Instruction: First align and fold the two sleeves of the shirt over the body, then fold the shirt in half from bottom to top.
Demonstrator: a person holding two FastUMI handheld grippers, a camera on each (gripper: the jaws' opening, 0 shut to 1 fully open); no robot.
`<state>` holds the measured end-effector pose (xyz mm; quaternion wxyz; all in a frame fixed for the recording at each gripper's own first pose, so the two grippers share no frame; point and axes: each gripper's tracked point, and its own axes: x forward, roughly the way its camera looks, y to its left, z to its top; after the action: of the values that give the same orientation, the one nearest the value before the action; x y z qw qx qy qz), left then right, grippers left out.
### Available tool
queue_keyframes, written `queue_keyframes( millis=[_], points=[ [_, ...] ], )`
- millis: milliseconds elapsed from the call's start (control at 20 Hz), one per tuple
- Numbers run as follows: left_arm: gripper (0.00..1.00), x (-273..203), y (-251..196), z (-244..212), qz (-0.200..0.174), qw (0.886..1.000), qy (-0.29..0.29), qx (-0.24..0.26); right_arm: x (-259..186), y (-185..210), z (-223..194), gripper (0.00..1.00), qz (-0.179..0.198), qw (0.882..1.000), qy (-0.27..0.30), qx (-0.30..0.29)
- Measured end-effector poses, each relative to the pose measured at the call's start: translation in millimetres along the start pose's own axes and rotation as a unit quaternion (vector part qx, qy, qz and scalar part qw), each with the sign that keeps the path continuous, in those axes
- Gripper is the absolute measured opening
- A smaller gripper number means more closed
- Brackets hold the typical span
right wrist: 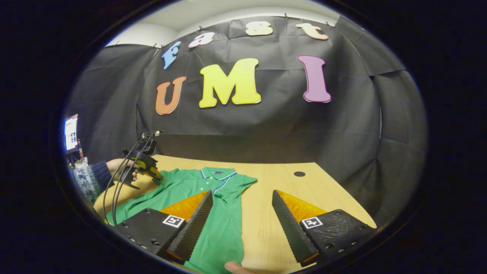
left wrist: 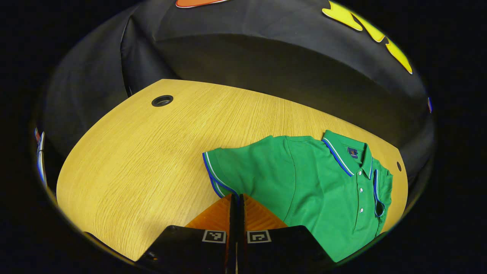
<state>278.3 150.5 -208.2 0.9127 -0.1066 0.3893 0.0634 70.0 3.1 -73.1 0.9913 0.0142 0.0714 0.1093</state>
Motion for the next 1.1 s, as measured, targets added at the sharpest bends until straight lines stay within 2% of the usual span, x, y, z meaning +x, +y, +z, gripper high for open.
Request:
queue_keyframes(
  millis=[50,100,250,400,550,800,850,900,1000,1050,1100],
  points=[
    [0.20,-3,-1,2,0.000,1.000,-0.002,0.003,-1,-2,0,0.95,-0.001,1.000,0.000,0.002],
    [0.06,-7,-4,6,0.003,1.000,-0.007,0.006,-1,-2,0,0.95,-0.002,1.000,0.000,0.003],
    [0.06,-21,-13,25,0.012,0.999,-0.032,0.036,0,-5,0,0.95,-0.004,1.000,-0.002,0.007],
    [0.06,-25,-29,33,0.040,0.993,-0.044,0.102,2,-7,-3,0.95,-0.007,1.000,0.000,0.007],
    [0.07,-26,-60,33,0.050,0.983,-0.048,0.171,1,-11,-3,0.95,-0.013,1.000,-0.004,0.005],
    [0.06,-21,-120,20,0.038,0.963,-0.059,0.259,4,-15,-7,0.95,-0.021,1.000,0.001,0.004],
    [0.09,-20,-131,13,0.031,0.961,-0.055,0.269,5,-14,-10,0.95,-0.020,1.000,0.003,0.004],
    [0.15,-20,-145,4,0.004,0.961,-0.048,0.272,6,-13,-10,0.95,-0.020,1.000,0.003,0.003],
    [0.50,-30,-174,-3,-0.056,0.967,-0.056,0.241,5,-12,-10,0.95,-0.019,1.000,0.002,0.001],
    [0.63,-36,-185,-1,-0.073,0.970,-0.067,0.222,5,-11,-10,0.95,-0.019,1.000,0.002,0.001],
    [0.55,-45,-190,4,-0.083,0.971,-0.081,0.209,4,-10,-10,0.95,-0.019,1.000,0.003,0.001]
  ],
)
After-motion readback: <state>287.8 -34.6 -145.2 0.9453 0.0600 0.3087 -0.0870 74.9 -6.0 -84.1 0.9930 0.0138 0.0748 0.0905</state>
